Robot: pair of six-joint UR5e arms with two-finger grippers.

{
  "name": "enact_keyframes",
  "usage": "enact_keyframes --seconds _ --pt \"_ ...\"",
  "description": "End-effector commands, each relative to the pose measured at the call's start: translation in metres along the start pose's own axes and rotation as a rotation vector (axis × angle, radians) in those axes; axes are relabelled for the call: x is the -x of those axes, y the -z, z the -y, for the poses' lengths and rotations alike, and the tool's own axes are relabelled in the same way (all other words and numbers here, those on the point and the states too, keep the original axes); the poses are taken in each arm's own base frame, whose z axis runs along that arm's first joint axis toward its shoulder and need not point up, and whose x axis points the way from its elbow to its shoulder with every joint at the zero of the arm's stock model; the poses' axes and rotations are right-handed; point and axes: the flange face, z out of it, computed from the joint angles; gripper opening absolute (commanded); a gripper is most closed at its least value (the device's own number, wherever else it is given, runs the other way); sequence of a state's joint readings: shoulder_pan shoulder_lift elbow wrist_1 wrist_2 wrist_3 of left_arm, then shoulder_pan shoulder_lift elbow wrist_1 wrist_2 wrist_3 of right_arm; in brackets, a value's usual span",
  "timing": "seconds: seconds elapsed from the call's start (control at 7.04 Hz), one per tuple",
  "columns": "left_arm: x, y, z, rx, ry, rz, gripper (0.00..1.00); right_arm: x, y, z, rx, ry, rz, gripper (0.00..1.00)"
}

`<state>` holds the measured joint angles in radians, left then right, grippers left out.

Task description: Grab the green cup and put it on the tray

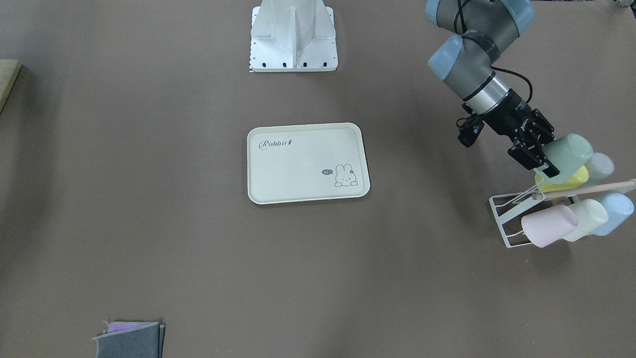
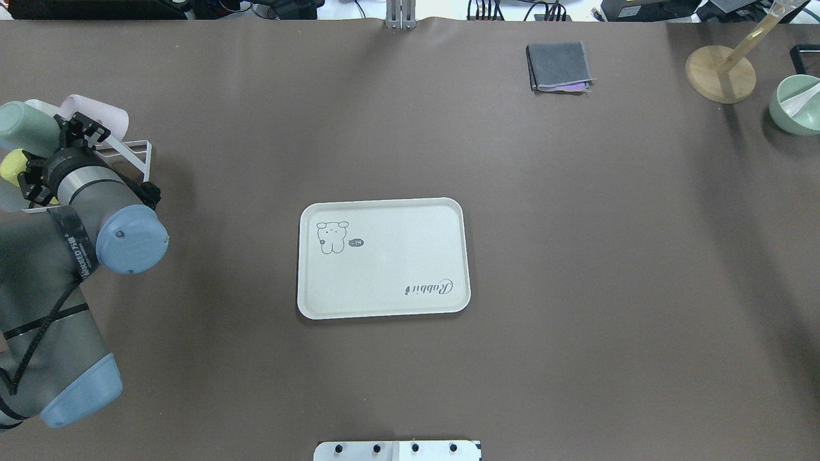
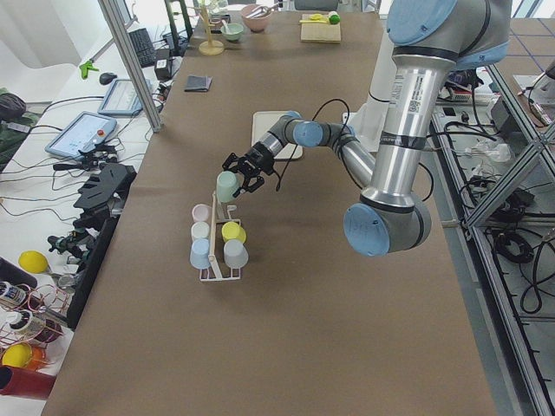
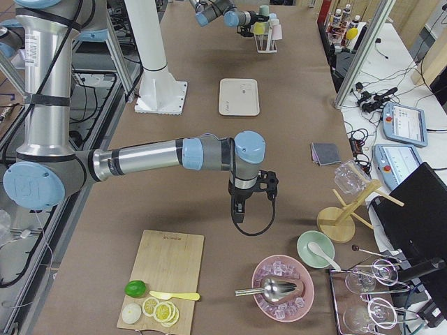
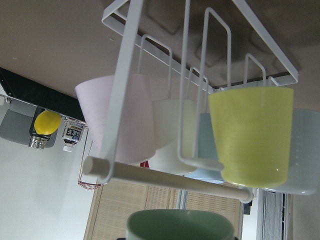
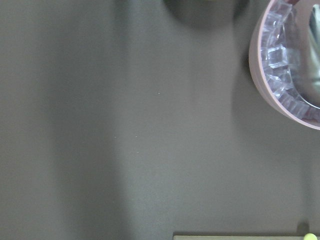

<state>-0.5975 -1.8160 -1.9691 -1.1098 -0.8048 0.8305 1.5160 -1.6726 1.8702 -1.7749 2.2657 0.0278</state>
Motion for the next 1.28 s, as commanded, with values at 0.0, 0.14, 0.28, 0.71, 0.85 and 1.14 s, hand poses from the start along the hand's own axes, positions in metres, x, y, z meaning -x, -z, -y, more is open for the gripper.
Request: enact_keyframes --seconds 0.0,0.14,0.28,0.71,0.85,1.14 --pt "0.048 0.038 -0.007 -0.153 0.111 -0.003 0.54 -0.006 0.002 -0.001 -0.005 -0.008 -0.021 1.00" --pt "0.059 0.059 -0.017 -0.239 0.166 0.014 0.54 -0.005 0.004 0.000 -0.010 -0.004 -0.020 1.00" --pt "0.064 0.074 -0.024 -0.326 0.215 0.037 0.54 -0.005 0.003 0.000 -0.012 -0.007 -0.021 1.00" --pt "0.078 0.098 -0.029 -0.497 0.323 0.119 0.54 -0.006 0.002 0.003 -0.011 -0.014 -0.018 1.00" --pt "0.081 0.103 -0.028 -0.535 0.339 0.130 0.54 -0.008 0.000 0.003 -0.007 -0.018 -0.020 1.00" --pt "0.089 0.110 -0.027 -0.623 0.432 0.233 0.50 -0.008 0.000 0.004 -0.007 -0.020 -0.021 1.00"
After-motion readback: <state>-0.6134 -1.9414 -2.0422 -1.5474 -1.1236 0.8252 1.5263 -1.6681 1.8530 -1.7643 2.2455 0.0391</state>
